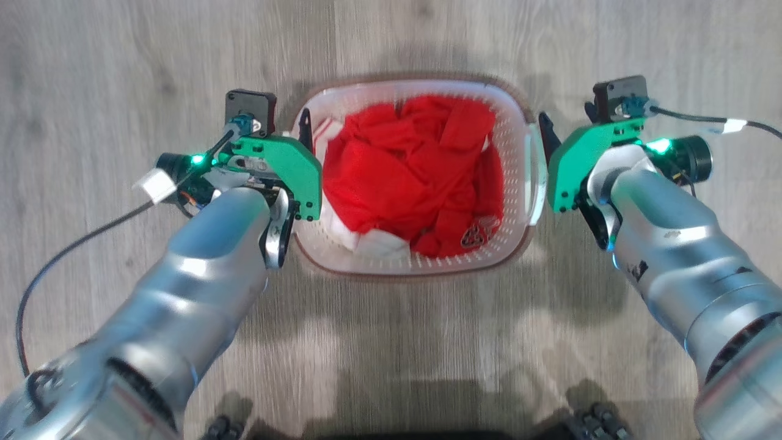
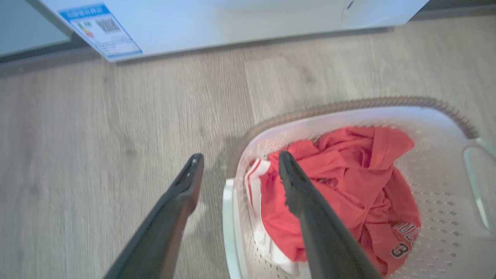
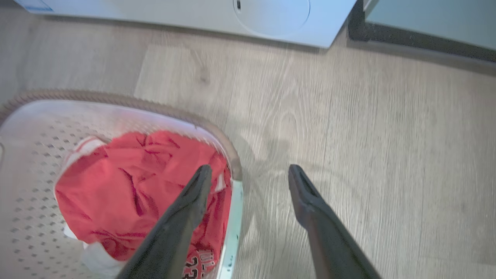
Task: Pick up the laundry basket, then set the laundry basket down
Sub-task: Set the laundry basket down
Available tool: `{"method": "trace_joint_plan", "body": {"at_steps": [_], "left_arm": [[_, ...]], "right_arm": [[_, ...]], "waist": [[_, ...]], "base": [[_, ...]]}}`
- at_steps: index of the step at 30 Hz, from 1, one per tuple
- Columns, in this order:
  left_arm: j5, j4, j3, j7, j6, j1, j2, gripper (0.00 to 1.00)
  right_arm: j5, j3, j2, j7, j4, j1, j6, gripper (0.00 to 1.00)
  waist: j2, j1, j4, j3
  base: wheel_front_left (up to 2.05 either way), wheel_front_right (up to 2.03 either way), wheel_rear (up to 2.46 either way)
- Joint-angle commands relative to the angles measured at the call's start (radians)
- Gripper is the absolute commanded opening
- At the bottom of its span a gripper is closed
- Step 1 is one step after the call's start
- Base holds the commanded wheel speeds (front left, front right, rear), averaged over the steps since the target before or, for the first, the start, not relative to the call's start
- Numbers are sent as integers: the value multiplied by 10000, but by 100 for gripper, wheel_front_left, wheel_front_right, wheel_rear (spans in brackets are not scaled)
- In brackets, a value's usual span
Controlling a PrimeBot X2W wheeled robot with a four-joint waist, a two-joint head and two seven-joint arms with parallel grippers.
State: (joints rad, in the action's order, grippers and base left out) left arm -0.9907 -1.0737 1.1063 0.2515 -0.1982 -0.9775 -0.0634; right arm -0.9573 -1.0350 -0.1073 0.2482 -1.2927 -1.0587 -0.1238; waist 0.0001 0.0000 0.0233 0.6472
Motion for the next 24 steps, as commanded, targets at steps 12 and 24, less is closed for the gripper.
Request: {"method": "trace_joint_plan", "body": {"at_steps": [12,24], "left_arm": [[4301,4385,-4377,102,-653,4062,-1023,100],[6641,7073,-6884,102,-203,7098,-792,100]], "right_arm": [[3790,4296,-402,134,3402,2633,-69,100],[6886,7139,318,135,6708,5976,-69,100]], "waist": [[-1,0,-90,-2853],[-1,0,-147,-4602]], "base": [[0,0,0],[0,0,0]]}}
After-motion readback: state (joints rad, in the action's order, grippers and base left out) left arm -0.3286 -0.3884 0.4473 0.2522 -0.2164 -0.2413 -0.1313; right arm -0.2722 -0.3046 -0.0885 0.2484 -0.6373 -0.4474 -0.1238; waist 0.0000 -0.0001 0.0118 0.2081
